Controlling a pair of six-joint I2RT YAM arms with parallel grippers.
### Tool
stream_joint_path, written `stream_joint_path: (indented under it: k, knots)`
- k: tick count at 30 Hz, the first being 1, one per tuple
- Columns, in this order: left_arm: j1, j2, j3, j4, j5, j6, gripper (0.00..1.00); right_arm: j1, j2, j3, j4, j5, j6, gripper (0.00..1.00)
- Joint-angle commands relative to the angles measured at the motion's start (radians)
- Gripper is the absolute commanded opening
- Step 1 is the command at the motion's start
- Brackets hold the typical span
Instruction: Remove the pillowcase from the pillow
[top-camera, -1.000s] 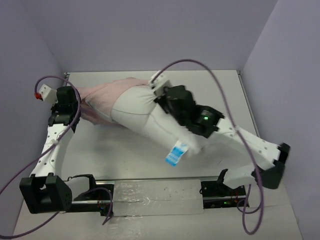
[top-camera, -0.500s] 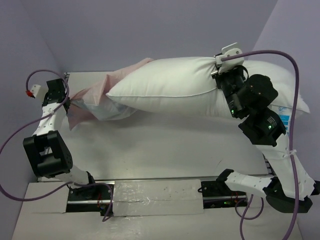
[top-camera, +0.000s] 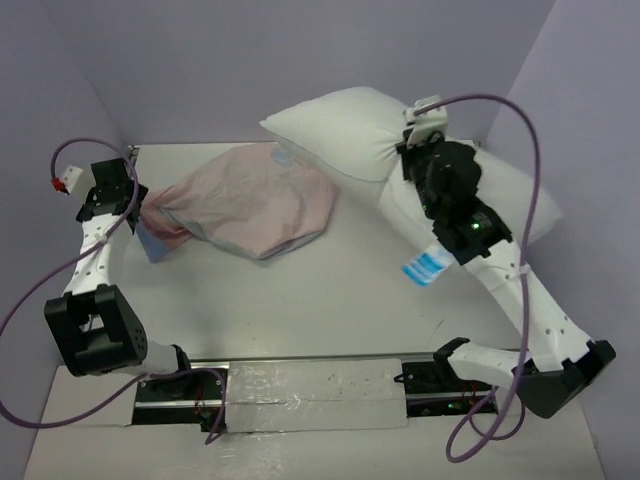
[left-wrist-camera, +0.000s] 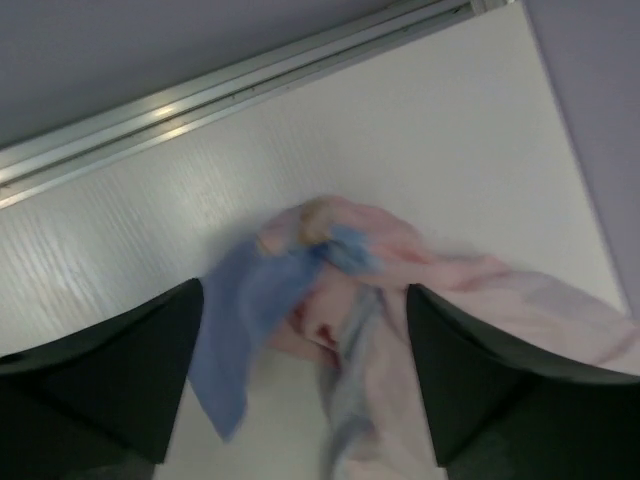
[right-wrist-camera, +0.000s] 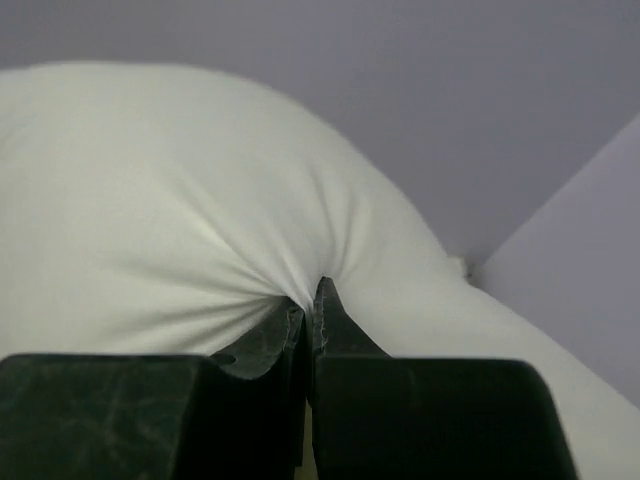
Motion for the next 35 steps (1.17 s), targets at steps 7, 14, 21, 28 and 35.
stream_joint_path:
  k: [7,14,21,28,35]
  knots:
    - [-0.215,-0.263,0.133,-0.277,-0.150,-0.039,0.99,0.098,0.065,-0.355,0.157,-0.061,0.401,1.00]
    - [-0.220,-0.459,0.088,-0.265,-0.052,-0.041,0.99,0.080,-0.108,-0.273,-0.050,0.032,0.639,1.00]
    - [-0.221,-0.554,0.063,-0.323,-0.043,-0.077,0.99,0.077,-0.290,-0.381,-0.237,0.048,0.782,1.00]
    - [-0.220,-0.599,0.025,-0.304,-0.029,-0.065,0.99,0.077,-0.511,-0.486,-0.261,0.090,0.845,1.00]
    - [-0.221,-0.613,0.012,-0.294,-0.038,-0.058,0.99,0.077,-0.571,-0.525,-0.282,0.189,0.857,1.00]
